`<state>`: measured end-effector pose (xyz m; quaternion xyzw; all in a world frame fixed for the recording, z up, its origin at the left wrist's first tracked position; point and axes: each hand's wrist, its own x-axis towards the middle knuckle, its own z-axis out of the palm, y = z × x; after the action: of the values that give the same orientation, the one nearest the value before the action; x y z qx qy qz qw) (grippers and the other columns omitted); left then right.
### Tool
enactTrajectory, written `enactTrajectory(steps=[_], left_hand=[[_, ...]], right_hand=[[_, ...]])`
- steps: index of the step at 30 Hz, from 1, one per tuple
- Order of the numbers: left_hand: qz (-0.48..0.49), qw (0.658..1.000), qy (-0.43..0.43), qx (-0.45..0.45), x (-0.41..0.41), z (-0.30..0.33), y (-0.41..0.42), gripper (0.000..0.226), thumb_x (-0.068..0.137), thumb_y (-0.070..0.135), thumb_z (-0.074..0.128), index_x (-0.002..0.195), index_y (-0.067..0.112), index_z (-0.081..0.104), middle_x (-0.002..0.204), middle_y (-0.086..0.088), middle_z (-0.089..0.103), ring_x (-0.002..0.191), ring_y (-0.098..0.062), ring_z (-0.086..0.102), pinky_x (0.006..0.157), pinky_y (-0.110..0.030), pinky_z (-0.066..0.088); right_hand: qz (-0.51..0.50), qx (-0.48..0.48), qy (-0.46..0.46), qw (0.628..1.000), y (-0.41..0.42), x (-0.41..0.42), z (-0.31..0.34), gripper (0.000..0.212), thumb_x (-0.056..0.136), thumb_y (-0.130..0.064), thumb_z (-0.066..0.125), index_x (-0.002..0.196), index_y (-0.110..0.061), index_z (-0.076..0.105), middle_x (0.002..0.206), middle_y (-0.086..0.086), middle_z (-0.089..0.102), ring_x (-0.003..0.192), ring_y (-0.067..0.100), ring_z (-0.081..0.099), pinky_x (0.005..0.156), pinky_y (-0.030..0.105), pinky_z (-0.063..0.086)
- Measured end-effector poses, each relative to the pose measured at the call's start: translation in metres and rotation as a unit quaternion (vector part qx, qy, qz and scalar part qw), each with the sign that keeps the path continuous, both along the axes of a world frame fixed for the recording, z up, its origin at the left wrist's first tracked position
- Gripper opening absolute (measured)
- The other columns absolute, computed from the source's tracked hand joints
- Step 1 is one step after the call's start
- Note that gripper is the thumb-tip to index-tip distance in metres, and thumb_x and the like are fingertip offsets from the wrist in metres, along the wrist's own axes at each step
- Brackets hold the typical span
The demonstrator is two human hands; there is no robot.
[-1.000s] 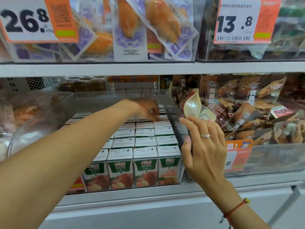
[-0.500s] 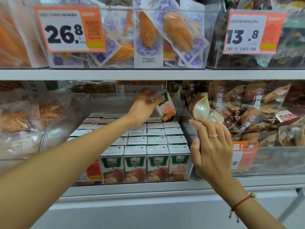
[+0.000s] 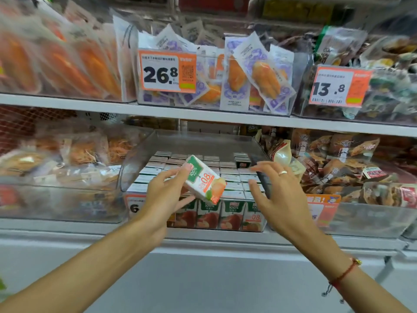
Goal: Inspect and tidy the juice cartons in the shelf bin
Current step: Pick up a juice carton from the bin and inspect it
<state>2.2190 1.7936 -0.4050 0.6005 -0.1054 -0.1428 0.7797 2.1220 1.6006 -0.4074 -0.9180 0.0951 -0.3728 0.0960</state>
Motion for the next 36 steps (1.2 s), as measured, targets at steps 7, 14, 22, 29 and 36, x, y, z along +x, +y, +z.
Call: enactTrajectory(steps=[7,14,22,29,36], left_hand=[[0.003,0.999,-0.043,0.032,-0.015,-0.010,0.018,0.031,0.088,0.044,0.063,0.108,0.020,0.066,0.087,0.002,0.077,0.086,-0.013,0.073,0.073,-0.027,0.061],[-0.064,0.992,-0.077,0.080,-0.016,-0.022,0.030,0.038,0.088,0.048,0.060,0.116,0.022,0.064,0.088,0.008,0.077,0.083,-0.007,0.074,0.067,-0.016,0.057],[-0.158,0.983,-0.040,0.082,-0.012,-0.029,0.033,0.034,0.090,0.038,0.062,0.118,0.020,0.066,0.103,0.004,0.076,0.098,-0.010,0.072,0.084,-0.026,0.059],[-0.135,0.988,-0.034,0.073,-0.010,-0.027,0.032,0.027,0.096,0.037,0.055,0.109,0.019,0.071,0.098,0.002,0.077,0.094,-0.009,0.073,0.071,-0.015,0.056],[-0.092,0.995,-0.004,0.033,-0.010,-0.026,0.030,0.027,0.098,0.030,0.054,0.113,0.014,0.069,0.099,-0.001,0.077,0.089,-0.010,0.073,0.067,-0.014,0.056]], right_hand=[[0.207,0.423,0.136,0.872,0.066,0.015,0.005,0.029,0.097,-0.043,0.049,0.104,-0.022,0.068,0.095,-0.009,0.072,0.087,0.006,0.065,0.069,0.015,0.049],[0.241,0.480,0.134,0.833,0.074,0.015,-0.013,0.028,0.087,-0.044,0.059,0.098,-0.022,0.071,0.087,-0.007,0.075,0.080,0.005,0.071,0.064,0.013,0.051],[0.204,0.570,0.106,0.789,0.067,0.014,-0.016,0.034,0.092,-0.042,0.058,0.102,-0.012,0.071,0.091,0.004,0.077,0.081,0.017,0.074,0.062,0.020,0.055],[0.207,0.578,0.152,0.774,0.063,0.012,-0.013,0.029,0.095,-0.041,0.054,0.103,-0.017,0.069,0.093,0.004,0.076,0.085,0.019,0.073,0.069,0.023,0.057],[0.232,0.538,0.217,0.781,0.057,0.007,-0.015,0.030,0.088,-0.032,0.067,0.116,-0.022,0.067,0.102,0.000,0.076,0.097,0.015,0.071,0.088,0.028,0.057]])
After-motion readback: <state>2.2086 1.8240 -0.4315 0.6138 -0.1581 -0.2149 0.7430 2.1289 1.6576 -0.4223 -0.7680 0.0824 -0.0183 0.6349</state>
